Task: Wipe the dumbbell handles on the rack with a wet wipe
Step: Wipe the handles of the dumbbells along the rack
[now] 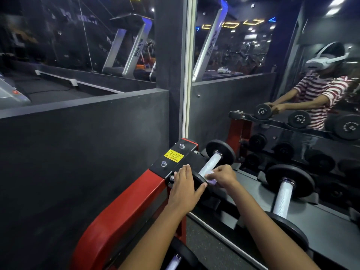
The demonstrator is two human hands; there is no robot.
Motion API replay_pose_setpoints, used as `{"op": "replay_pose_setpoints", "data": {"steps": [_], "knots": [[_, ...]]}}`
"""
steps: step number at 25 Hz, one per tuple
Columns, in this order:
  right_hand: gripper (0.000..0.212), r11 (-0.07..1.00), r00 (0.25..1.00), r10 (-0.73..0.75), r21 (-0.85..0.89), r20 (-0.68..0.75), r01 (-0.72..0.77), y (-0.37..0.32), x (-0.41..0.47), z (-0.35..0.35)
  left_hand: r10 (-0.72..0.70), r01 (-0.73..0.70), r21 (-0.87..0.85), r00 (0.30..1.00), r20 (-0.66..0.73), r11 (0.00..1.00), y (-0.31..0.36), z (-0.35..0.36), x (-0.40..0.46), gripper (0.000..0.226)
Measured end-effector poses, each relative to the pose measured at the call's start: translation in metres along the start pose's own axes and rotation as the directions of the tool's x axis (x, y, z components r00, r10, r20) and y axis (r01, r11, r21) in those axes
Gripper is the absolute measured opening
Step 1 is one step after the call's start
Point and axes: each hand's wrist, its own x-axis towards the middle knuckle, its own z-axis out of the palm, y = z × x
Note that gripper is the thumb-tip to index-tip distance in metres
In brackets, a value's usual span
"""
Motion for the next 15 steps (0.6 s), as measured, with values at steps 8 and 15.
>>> {"op": "replay_pose_setpoints", "data": {"steps": [8,15], "knots": [[0.011,0.934,0.926,-0.340,-0.175,-0.164,0.312,-0.032,-0.077,-0.013,0.149,-0.162,-0.207,0.986,-0.078,0.965,-0.006,-0.054,-0.028,0.056],[0.009,0.851,0.886,-0.442,-0.379,-0.139,0.365,-0.034,-0.153,-0.014,0.175,-0.187,-0.287,0.982,-0.065,0.940,-0.024,-0.098,-0.078,0.051]]}}
